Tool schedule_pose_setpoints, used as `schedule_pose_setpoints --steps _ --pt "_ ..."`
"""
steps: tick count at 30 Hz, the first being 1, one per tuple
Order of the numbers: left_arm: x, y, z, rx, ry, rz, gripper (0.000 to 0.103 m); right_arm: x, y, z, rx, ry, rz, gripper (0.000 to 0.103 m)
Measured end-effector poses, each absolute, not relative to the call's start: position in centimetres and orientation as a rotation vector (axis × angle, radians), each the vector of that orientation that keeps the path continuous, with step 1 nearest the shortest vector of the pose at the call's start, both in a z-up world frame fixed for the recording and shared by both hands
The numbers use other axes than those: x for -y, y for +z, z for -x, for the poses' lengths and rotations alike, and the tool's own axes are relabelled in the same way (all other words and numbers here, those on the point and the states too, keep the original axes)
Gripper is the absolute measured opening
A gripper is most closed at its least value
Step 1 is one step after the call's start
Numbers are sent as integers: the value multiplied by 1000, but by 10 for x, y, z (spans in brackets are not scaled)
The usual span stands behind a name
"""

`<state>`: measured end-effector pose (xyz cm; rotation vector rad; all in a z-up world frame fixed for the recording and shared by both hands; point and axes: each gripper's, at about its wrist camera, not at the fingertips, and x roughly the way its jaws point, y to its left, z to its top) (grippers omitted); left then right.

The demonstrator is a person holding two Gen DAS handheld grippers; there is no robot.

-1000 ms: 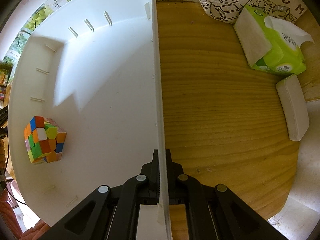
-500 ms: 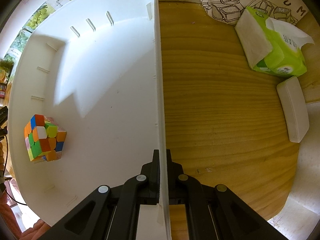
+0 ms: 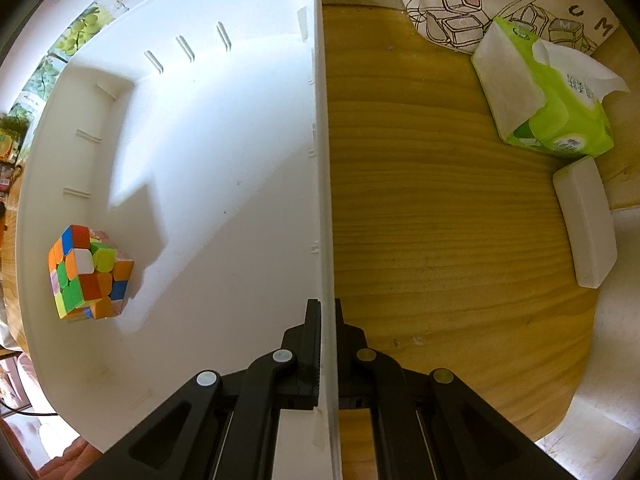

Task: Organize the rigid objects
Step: 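Lift the orange case and carry it over the tray with the left tool, then lower the orange case beside the cube and open the left tool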

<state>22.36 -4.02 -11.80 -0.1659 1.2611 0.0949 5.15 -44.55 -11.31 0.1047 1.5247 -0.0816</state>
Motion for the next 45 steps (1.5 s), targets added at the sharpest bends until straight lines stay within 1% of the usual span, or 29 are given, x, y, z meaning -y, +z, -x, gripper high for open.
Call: schedule_pose_setpoints --steps 7,16,23,30,39,45 --pt "58 -79 -208 -1161 23 122 83 441 -111 -48 -1510 -81 -95 3" --pt "88 -50 -187 -1084 -88 104 83 438 -109 -45 -1501 -68 -79 3" --pt "115 -50 -171 -1059 -158 83 83 438 -107 -43 -1494 -60 -78 3" --pt "138 -61 -155 -1067 -247 83 83 438 -111 -40 -1494 -60 -74 3" --pt "182 -71 -130 -1023 -474 4 83 435 -114 -41 -1501 -55 -64 3" --pt "207 -75 -124 -1005 -628 22 83 436 -114 -42 -1501 -56 -72 4"
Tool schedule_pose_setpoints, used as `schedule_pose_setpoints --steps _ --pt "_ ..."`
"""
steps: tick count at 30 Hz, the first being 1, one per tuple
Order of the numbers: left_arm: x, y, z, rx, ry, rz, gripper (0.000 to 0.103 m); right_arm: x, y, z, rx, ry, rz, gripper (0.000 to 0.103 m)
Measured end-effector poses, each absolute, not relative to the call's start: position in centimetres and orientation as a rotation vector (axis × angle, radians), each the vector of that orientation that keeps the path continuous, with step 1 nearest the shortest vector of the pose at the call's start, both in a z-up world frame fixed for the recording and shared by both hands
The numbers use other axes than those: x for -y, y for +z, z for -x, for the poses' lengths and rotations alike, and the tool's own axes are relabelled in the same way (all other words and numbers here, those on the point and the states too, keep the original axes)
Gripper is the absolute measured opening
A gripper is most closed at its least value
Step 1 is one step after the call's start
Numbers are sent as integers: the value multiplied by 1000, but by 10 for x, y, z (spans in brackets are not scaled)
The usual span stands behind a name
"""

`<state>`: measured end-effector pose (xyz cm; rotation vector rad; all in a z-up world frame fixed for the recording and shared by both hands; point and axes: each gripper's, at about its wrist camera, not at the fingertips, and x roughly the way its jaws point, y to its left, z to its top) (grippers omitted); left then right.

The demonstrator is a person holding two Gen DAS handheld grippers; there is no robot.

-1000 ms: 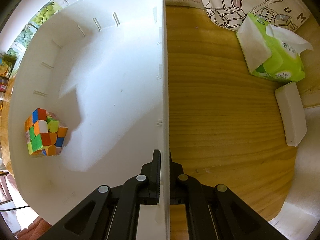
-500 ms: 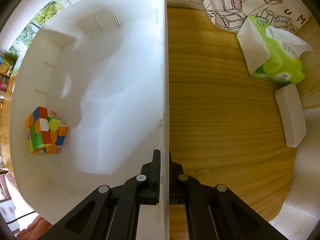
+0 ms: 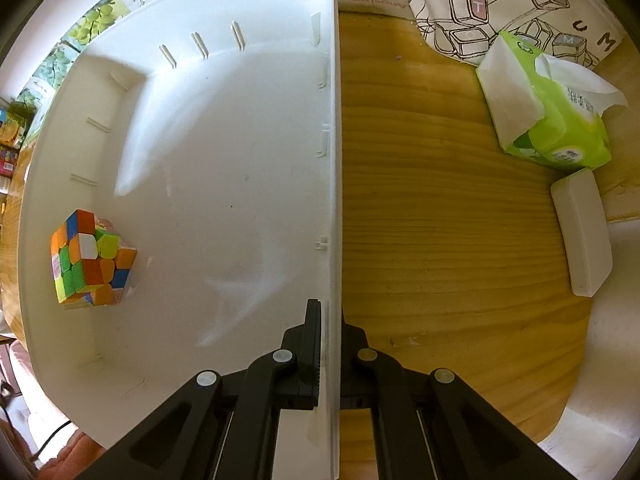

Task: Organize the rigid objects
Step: 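Lower the orange case beside the cube and open the left tool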

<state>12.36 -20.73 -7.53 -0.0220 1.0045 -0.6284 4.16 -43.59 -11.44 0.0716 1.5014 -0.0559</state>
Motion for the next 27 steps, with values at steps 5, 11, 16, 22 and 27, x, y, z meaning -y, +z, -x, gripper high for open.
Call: schedule_pose_setpoints --steps 5,11,16,22,27 --pt "229 -79 -125 -1021 -706 4 83 436 -114 -43 -1504 -53 -68 4" --pt "248 -86 -124 -1060 -758 -49 83 437 -115 -44 -1509 -52 -70 4" --pt "258 -92 -120 -1093 -790 -88 83 438 -117 -45 -1513 -54 -75 5" --pt "263 -97 -119 -1116 -791 -109 83 440 -117 -45 -1515 -57 -80 5" --pt "261 -98 -123 -1107 -762 -106 86 442 -117 -44 -1513 -61 -89 5"
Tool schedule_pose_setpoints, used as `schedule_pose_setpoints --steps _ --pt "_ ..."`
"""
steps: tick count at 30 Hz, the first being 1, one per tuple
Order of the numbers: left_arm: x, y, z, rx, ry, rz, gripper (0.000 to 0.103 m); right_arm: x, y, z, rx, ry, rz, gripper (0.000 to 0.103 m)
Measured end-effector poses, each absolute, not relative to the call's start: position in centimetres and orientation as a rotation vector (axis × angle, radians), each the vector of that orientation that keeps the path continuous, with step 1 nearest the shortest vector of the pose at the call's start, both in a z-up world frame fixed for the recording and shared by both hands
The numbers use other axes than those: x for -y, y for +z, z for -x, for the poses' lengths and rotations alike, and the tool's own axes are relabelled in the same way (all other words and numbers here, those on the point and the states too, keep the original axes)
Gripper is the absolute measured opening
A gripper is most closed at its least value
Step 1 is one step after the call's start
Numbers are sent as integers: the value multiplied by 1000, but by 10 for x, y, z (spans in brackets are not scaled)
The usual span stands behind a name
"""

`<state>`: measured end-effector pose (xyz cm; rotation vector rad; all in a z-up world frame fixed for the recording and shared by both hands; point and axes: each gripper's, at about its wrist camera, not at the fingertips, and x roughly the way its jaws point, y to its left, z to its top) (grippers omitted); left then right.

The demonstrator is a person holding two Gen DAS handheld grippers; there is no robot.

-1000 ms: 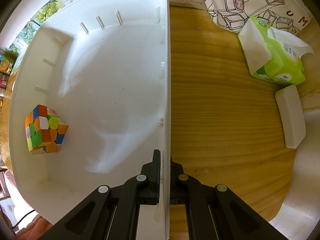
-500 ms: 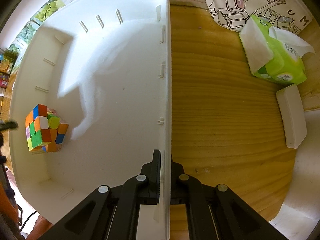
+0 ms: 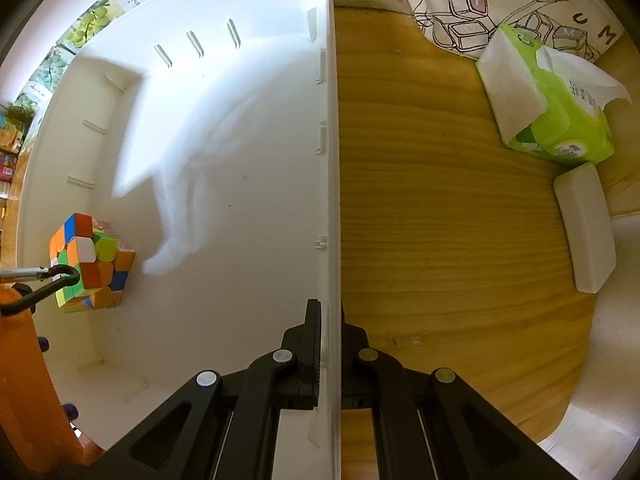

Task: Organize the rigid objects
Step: 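Lower the orange case beside the cube and open the left tool, then move the left tool to the pink correction-tape dispenser and grasp it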

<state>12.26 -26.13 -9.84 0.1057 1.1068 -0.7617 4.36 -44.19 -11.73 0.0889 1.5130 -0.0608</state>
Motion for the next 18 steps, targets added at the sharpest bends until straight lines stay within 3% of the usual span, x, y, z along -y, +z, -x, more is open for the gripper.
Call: schedule_pose_setpoints --steps 7,18 --pt "260 -81 -122 -1022 -755 -112 96 442 -116 -44 -1515 -67 -87 6" --pt "250 -64 -108 -967 -792 -179 96 440 -115 -46 -1510 -71 -88 6"
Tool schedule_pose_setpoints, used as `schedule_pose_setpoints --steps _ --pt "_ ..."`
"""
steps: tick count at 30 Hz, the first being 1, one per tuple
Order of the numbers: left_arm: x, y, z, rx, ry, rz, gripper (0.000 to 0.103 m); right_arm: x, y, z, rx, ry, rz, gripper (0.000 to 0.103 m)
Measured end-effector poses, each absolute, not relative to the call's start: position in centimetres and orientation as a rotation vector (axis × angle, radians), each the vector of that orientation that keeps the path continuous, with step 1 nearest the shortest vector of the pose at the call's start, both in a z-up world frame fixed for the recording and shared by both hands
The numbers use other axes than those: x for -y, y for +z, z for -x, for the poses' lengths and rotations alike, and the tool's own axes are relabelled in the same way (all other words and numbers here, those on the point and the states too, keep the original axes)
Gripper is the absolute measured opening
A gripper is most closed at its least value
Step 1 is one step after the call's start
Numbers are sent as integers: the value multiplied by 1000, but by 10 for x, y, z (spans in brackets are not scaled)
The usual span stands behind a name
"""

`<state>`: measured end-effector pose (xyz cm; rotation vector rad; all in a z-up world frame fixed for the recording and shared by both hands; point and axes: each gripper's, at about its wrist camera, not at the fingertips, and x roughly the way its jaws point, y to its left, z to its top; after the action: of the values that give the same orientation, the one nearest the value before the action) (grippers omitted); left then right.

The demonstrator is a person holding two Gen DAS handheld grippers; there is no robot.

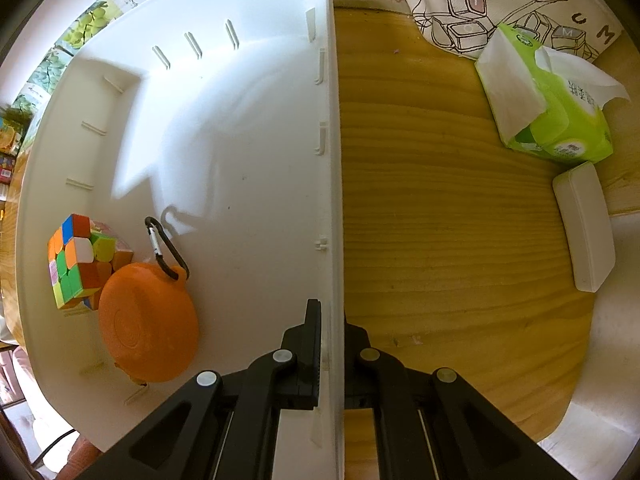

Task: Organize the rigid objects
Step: 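Move the left tool to the pink correction-tape dispenser and grasp it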

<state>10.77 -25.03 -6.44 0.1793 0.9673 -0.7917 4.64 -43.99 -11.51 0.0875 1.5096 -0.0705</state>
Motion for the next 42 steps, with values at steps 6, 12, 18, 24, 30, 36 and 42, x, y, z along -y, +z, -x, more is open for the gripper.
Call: schedule_pose_setpoints --steps 6,12,18,24,30,36,42 --pt "233 -58 -102 -972 -765 -214 96 439 -111 -46 -1488 -81 -89 6" --pt "210 -56 -97 -970 -720 -275 96 438 -107 -50 -1480 -92 -71 6" --pt "185 -57 -93 -969 -649 -307 96 440 -104 -50 -1460 -106 -102 6" --pt "157 -58 -93 -996 -596 -332 96 444 -100 -44 -1450 -116 -107 5" --pt "130 -68 -97 -1032 -557 -379 96 449 -99 -38 -1439 -127 -128 4" --pt "104 -88 -102 -1075 -535 -421 96 451 -95 -30 -1432 -168 -149 5" --pt "83 -108 -118 -1131 -539 -456 97 455 -96 -26 -1431 -214 -184 6"
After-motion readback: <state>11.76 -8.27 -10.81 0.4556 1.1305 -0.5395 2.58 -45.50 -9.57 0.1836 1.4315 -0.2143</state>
